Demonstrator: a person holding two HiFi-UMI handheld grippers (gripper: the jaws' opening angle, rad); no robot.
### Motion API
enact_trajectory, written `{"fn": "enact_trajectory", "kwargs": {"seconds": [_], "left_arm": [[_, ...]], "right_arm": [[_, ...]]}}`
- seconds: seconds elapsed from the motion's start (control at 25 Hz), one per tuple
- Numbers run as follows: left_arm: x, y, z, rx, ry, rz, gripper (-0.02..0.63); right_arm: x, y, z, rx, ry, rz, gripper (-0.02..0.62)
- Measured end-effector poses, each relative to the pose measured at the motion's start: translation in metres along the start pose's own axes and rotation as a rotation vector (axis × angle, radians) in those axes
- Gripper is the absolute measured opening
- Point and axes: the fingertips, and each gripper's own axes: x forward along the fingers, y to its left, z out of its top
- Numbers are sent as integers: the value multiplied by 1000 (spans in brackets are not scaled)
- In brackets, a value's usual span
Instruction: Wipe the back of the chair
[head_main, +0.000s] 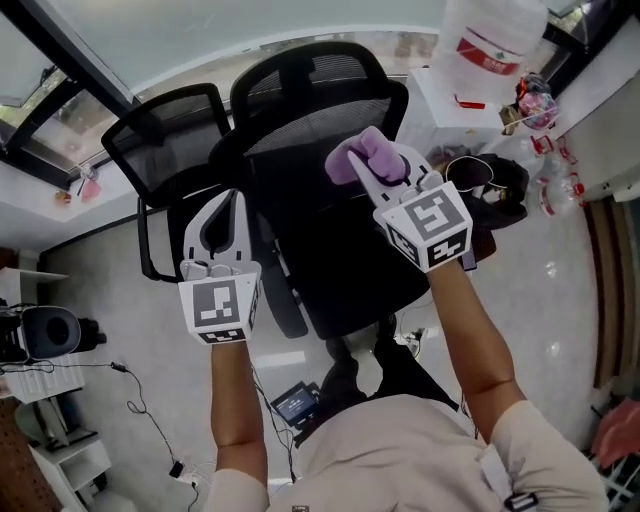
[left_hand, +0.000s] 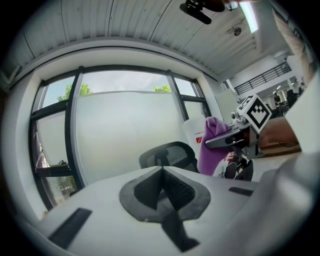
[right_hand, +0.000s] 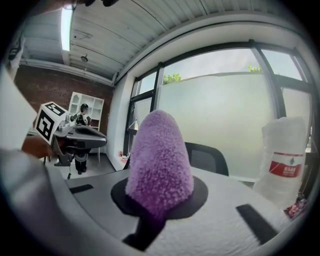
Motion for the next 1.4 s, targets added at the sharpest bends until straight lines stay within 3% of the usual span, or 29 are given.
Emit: {"fn": "enact_trajectory", "kwargs": {"seconds": [0.4,0.56,0.68,0.84,0.96,1.08,1.2,1.4], "left_arm": [[46,7,-101,6,67,88,6],[58,17,-134,-38,113,132,6],[61,23,-156,-57,140,162,6],[64,35,-175,-62,113,207,6],[65,37,-186,-94,176,207,6],[67,37,-192,-102,210,204,6],[75,38,-192,-88,169,216,6],[99,22,-184,-109,177,226,6]], "right_arm": [[137,42,-77,-131,3,144,26],[192,68,-109,-151,20,200,26],[223,89,-125,-172,30,237,26],[253,116,-139,-220,54,267,26],[267,126,-146,-258,70,280,26],[274,121,-152,-289,85,264,26],[272,99,-160,-288,110,228,25],[250,6,-188,-184,148,120,26]]}}
